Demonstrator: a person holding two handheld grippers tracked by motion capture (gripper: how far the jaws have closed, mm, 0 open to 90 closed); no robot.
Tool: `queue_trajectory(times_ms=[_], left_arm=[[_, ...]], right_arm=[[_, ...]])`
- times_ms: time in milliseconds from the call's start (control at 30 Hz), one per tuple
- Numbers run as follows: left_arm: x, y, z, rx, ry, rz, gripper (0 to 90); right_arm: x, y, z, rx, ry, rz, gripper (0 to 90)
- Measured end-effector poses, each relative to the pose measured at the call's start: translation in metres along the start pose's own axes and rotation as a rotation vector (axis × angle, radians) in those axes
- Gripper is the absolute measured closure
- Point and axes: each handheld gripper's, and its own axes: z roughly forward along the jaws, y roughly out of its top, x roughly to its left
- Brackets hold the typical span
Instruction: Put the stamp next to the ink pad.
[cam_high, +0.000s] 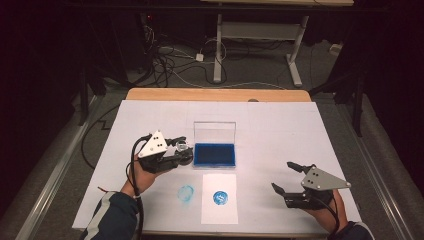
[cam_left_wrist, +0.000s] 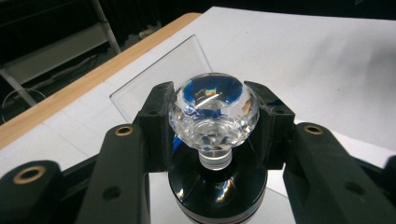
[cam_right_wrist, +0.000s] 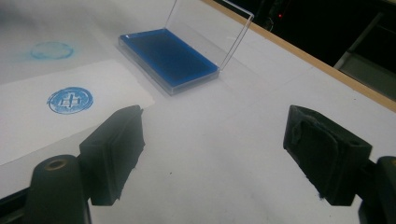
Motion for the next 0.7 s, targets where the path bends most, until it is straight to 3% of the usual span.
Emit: queue_trajectory(times_ms=[167, 333, 700], left_arm=[[0.007, -0.004, 0.009, 0.037, 0.016, 0.012, 54.0], [0.016, -0.011, 0.016, 0.054, 0.018, -0.007, 54.0], [0.029, -0.027, 0.034, 0.105, 0.058, -0.009, 54.0]], right_arm=[[0.0, 0.0, 0.001, -0.002, 0.004, 0.004, 20.4], [0.0, -0.001, 0.002, 0.006, 0.006, 0.0, 20.3], [0.001, -0.004, 0.002, 0.021, 0.006, -0.001, 20.5]])
